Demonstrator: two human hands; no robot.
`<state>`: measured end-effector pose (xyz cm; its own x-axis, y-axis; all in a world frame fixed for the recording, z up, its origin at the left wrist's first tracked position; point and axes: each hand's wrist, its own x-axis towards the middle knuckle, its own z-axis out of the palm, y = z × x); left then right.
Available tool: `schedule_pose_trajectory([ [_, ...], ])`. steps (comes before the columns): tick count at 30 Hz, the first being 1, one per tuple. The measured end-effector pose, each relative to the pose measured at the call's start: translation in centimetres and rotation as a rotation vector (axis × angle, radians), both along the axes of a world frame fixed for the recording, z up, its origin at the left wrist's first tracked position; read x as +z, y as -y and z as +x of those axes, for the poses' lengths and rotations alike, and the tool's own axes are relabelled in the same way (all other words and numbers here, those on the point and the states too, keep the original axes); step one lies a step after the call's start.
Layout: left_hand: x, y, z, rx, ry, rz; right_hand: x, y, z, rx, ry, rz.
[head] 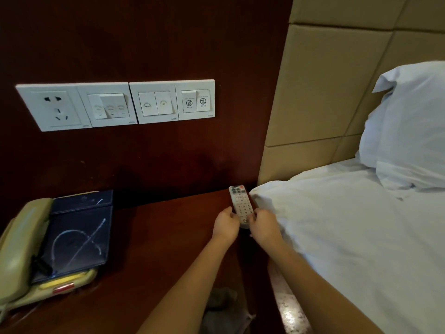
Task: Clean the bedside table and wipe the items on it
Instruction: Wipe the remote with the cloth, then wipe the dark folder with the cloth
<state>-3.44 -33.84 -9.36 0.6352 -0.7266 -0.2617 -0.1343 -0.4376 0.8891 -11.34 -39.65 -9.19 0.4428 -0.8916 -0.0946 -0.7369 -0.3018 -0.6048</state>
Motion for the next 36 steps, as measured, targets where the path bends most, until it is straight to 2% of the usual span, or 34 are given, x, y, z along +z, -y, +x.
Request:
schedule_pose_trajectory([
  [3,0.3,-1.0,-0.1,-0.005,0.007,-0.028,0.8,-1.0,-0.1,0.014,-0.185,-0.169],
  [6,0.7,-3.1,0.5,0.091,0.001,-0.068,2.0,-2.4,-0.6,-0.001,-0.328,-0.358],
  [10,1.7,-8.1,1.7,0.288,-0.176,-0.148,4.0,-5.9,-0.3,0.106,-0.353,-0.39],
  [16,2.0,-17.5,4.2,0.595,-0.478,-0.242,5.6,-12.2,0.3,0.482,-0.487,-0.185],
  [18,2.3,-20.2,4.9,0.635,-0.427,-0.236,6.1,-14.0,0.1,0.559,-0.534,-0.137],
  [21,3.0,-23.7,6.2,0.695,-0.331,-0.206,6.2,-15.7,-0.2,0.628,-0.719,0.009],
  [23,3.3,-25.7,6.9,0.745,-0.35,-0.208,6.2,-16.5,-0.4,0.646,-0.832,0.127],
  [25,3.5,-27.2,7.3,0.769,-0.404,-0.227,6.4,-17.3,-0.5,0.686,-0.885,0.16],
  [27,3.8,-28.2,7.4,0.759,-0.471,-0.254,6.2,-18.0,-0.4,0.718,-0.867,0.113],
  [29,3.8,-28.6,7.6,0.74,-0.534,-0.283,5.9,-18.4,0.0,0.71,-0.746,0.039],
  [33,3.7,-28.8,8.1,0.71,-0.577,-0.285,5.0,-19.1,2.6,0.533,-0.239,-0.104],
  [36,3.8,-28.2,9.3,0.698,-0.533,-0.297,5.2,-20.8,6.2,0.465,-0.03,-0.126],
])
